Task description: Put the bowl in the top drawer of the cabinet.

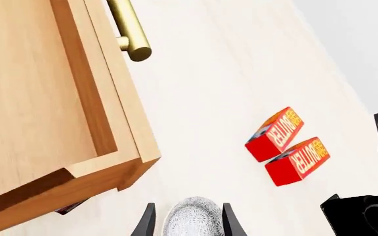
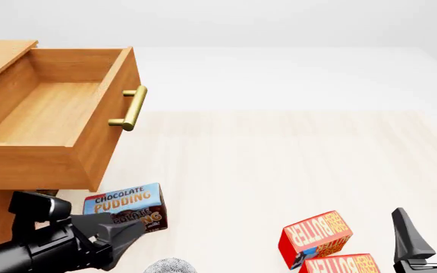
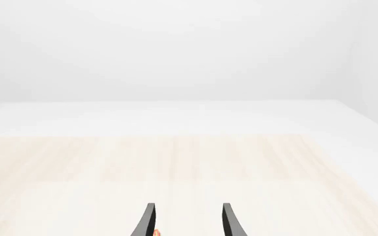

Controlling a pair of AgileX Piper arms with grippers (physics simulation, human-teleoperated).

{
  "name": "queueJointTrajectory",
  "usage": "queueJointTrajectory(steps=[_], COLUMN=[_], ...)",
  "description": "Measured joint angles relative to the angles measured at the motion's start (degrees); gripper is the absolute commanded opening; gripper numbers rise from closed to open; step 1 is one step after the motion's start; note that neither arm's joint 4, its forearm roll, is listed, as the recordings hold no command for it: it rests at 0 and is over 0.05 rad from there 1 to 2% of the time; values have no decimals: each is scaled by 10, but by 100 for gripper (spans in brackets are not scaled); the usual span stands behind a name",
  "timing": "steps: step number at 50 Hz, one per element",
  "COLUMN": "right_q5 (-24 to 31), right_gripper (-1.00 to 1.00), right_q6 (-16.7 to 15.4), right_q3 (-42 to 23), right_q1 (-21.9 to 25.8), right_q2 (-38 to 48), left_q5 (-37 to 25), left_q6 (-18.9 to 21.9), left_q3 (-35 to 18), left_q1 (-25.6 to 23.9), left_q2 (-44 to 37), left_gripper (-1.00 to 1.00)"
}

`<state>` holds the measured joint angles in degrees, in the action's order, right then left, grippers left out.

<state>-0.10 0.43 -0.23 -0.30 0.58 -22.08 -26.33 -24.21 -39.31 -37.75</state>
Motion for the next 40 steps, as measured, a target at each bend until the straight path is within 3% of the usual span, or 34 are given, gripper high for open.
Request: queueJointTrajectory(steps=[40], right_q5=[0], right_gripper=[100], right_q6=[0], right_q3=[0], right_q1=[0], right_q2=[0], left_q5=[44], left_q6=[-25], left_q3=[80], left_q1=[0], left_q2=[-17], left_gripper=[100])
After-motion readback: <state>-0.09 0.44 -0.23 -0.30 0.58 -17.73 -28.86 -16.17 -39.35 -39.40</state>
